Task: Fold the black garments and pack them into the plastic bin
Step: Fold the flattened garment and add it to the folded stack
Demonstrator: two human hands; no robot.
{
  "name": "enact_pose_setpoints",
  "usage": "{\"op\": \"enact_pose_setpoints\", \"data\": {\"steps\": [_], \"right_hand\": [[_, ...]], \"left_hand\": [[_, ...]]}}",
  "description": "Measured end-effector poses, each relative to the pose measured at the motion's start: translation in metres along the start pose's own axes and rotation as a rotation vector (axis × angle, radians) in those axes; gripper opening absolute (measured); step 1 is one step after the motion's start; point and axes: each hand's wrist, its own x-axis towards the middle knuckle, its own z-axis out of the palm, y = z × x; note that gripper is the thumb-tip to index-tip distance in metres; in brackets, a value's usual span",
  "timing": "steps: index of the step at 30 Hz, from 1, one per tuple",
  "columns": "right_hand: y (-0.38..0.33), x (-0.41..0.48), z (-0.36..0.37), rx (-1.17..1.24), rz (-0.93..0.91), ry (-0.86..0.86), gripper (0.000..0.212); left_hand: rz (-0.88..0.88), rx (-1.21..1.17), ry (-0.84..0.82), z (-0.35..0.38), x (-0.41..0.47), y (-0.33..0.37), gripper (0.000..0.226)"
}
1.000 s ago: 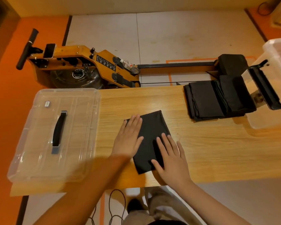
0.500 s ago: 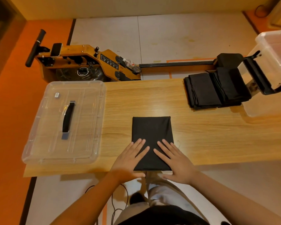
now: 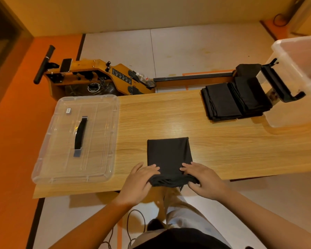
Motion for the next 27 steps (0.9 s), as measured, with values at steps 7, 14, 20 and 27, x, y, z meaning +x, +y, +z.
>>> {"op": "enact_pose_setpoints", "data": {"steps": [7,14,20,27], "right_hand": [[-0.001,0.053,-0.041,0.49,0.348,0.189,0.007],[0.01,0.084,-0.034,0.528,0.589,0.185,0.026],[0.009,0.081,-0.023,0.555,0.645,0.329,0.01],[0.012,0.075,-0.02,0.516,0.704,0.368,0.014]], "left_hand": [[-0.374,-0.539,0.067,-0.026,0.057,-0.001,0.022],[-0.616,-0.568,0.044,-0.023,0.103,-0.021,0.039],[-0.615,-0.409,0.076,-0.023,0.108,-0.016,0.029],[-0.615,-0.242,0.124,-0.02,0.106,-0.014,0.026]]}}
